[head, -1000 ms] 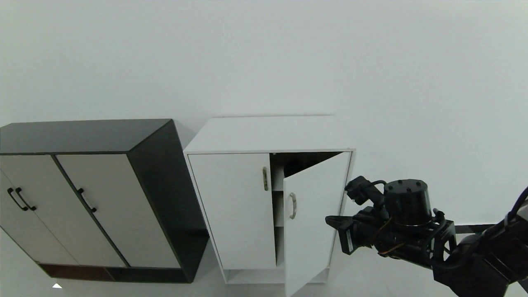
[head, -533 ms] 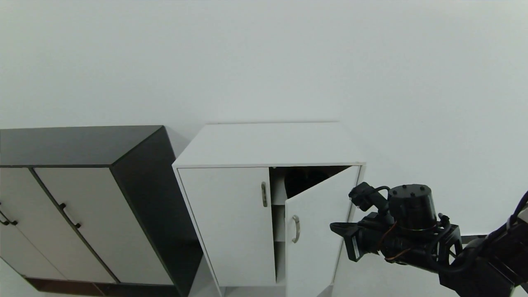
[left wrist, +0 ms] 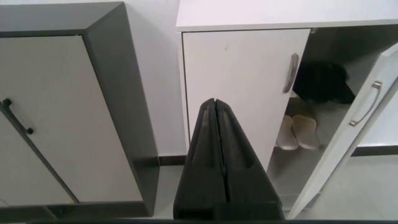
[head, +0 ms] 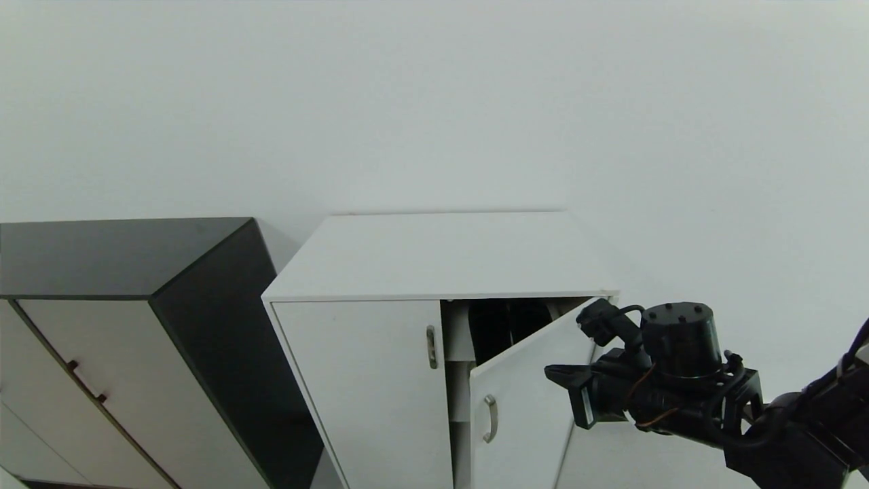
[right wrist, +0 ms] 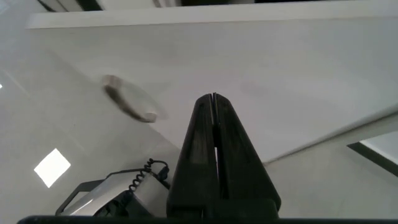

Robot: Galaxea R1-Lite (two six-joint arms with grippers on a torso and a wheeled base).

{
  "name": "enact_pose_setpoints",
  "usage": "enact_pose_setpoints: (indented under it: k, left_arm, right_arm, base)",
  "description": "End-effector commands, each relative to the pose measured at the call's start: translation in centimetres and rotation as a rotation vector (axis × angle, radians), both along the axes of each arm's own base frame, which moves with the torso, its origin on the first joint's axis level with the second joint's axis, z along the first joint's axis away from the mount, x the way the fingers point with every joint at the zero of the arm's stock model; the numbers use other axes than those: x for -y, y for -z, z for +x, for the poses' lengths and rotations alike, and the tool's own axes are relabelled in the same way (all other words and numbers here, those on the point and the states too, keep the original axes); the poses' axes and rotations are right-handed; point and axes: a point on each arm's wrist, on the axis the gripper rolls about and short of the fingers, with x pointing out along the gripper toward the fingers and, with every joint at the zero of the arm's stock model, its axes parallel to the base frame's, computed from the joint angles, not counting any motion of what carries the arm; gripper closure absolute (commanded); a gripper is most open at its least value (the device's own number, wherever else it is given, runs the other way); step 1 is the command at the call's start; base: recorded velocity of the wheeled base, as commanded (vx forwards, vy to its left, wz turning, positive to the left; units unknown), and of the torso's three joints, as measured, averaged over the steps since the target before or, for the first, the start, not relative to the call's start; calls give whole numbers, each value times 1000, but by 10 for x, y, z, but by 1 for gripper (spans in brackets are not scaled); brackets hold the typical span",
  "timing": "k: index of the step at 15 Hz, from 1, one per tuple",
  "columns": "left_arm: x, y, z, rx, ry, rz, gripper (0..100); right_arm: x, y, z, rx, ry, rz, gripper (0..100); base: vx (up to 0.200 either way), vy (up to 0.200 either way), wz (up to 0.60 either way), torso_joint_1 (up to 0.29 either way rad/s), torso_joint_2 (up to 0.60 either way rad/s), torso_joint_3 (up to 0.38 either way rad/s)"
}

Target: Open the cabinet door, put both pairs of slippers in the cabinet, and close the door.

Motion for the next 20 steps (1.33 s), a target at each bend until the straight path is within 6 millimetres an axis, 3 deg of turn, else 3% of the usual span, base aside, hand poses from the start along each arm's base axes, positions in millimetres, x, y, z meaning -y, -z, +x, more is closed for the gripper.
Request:
enact_pose_setpoints:
  k: [1,20]
  left_arm:
    - [0,0,0,0,0,0,100]
    - [0,0,0,-2,0,0,100]
  right_arm:
    - [-1,1,2,-2,1,0,100]
    - [-25,17,57,27,32,19,100]
  base:
    - [0,0,0,0,0,0]
    - [0,0,0,0,0,0]
